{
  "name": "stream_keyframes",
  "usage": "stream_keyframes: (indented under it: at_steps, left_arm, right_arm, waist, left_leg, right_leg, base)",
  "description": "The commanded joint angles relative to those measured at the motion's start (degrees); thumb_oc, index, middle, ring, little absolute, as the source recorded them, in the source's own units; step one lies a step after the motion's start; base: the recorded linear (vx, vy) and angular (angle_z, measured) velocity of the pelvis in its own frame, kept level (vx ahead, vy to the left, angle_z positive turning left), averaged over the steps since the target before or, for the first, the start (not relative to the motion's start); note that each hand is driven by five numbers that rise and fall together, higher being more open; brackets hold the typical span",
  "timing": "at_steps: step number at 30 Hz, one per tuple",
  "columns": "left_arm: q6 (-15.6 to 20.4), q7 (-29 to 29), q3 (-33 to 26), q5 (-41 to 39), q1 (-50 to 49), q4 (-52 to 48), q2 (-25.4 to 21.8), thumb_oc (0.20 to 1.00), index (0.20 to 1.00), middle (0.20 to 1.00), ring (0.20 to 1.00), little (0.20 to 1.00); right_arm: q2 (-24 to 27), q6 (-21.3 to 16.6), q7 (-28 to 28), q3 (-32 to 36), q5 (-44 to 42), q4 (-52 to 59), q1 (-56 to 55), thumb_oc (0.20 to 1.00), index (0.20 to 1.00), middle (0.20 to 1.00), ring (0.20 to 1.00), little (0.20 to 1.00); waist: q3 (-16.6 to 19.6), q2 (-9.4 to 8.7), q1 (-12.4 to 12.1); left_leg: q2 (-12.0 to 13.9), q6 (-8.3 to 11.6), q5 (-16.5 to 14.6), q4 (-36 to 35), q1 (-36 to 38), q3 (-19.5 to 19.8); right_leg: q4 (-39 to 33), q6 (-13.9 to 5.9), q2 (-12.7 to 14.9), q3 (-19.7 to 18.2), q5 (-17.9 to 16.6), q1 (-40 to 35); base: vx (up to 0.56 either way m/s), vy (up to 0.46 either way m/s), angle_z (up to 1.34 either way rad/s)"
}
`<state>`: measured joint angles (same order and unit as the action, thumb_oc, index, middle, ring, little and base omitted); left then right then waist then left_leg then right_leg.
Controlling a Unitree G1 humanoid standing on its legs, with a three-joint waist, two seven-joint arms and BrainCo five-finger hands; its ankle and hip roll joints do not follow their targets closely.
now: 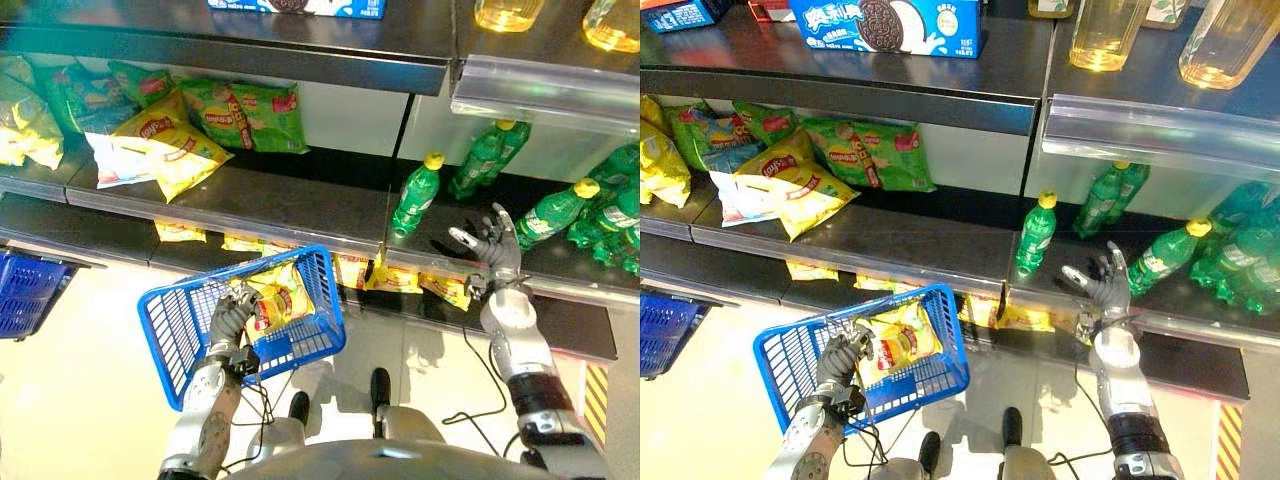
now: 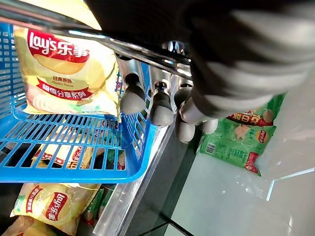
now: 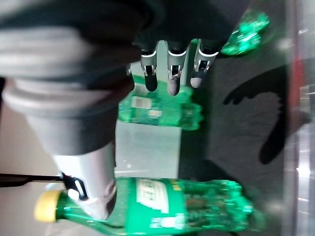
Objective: Pick up the snacks into the basket
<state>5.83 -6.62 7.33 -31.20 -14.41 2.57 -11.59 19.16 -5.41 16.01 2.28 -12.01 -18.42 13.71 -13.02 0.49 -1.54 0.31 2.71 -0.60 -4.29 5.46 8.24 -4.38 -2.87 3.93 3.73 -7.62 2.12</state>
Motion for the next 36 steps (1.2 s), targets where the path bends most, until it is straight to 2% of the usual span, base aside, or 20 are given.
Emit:
stream_keyframes:
  at_steps: [1, 15, 20, 27, 36]
  left_arm:
    - [5.7, 2.1, 0.1, -1.5, 2.1, -12.7, -2.5, 0.200, 0.200, 0.200, 0.200, 0.200]
    - [5.8, 1.6, 0.9, -2.4, 3.3, -13.3, -3.6, 0.200, 0.200, 0.200, 0.200, 0.200]
    - [5.7, 1.6, 0.8, -2.9, 3.3, -14.0, -3.9, 0.200, 0.200, 0.200, 0.200, 0.200]
    - [5.8, 1.4, 0.9, -2.9, 3.2, -13.9, -3.5, 0.200, 0.200, 0.200, 0.200, 0.200]
    - [6.0, 1.2, 2.5, -3.4, 3.2, -14.2, -3.9, 0.200, 0.200, 0.200, 0.200, 0.200]
  right_arm:
    - [2.5, -1.9, 1.0, -0.7, -1.2, -0.6, 3.8, 1.000, 1.000, 1.000, 1.000, 1.000]
    - [4.6, -0.9, 1.3, -3.2, -1.9, -6.0, 8.5, 1.000, 1.000, 1.000, 1.000, 1.000]
    - [5.2, -0.4, 1.5, -3.1, -3.0, -7.9, 9.5, 1.000, 1.000, 1.000, 1.000, 1.000]
    - [4.4, -0.4, 1.5, -3.1, -3.8, -10.0, 9.4, 1.000, 1.000, 1.000, 1.000, 1.000]
    - [4.7, 0.2, 2.4, -5.4, -4.5, -18.0, 14.1, 1.000, 1.000, 1.000, 1.000, 1.000]
  waist:
    - [5.3, -1.35, -2.8]
    - [5.5, -1.71, -3.6]
    - [3.7, -1.75, -4.6]
    - [3.5, -1.74, -4.8]
    - [2.5, -1.70, -5.3]
  left_leg:
    - [-4.6, -3.73, -1.4, 0.4, -2.5, -0.7]
    - [-4.9, -3.96, -2.1, 1.1, -2.0, 0.0]
    - [-5.9, -4.01, -3.7, 6.0, -5.2, 0.4]
    - [-6.0, -4.13, -3.6, 5.8, -5.7, 0.6]
    - [-5.9, -3.93, -3.7, 5.5, -6.0, 0.8]
  right_leg:
    - [7.0, -5.29, 1.5, -0.1, 7.2, 2.8]
    - [8.9, -5.49, 2.0, 0.1, 7.8, 2.8]
    - [8.9, -5.35, 2.2, 0.4, 7.7, 3.7]
    - [8.4, -5.39, 2.1, 0.3, 7.6, 3.5]
    - [8.2, -5.38, 1.9, 0.2, 7.8, 3.8]
  base:
    - [0.00, 0.000, 0.00]
    - [0.00, 0.004, 0.02]
    - [-0.01, -0.006, 0.05]
    - [0.00, -0.002, 0.03]
    - [-0.01, -0.001, 0.00]
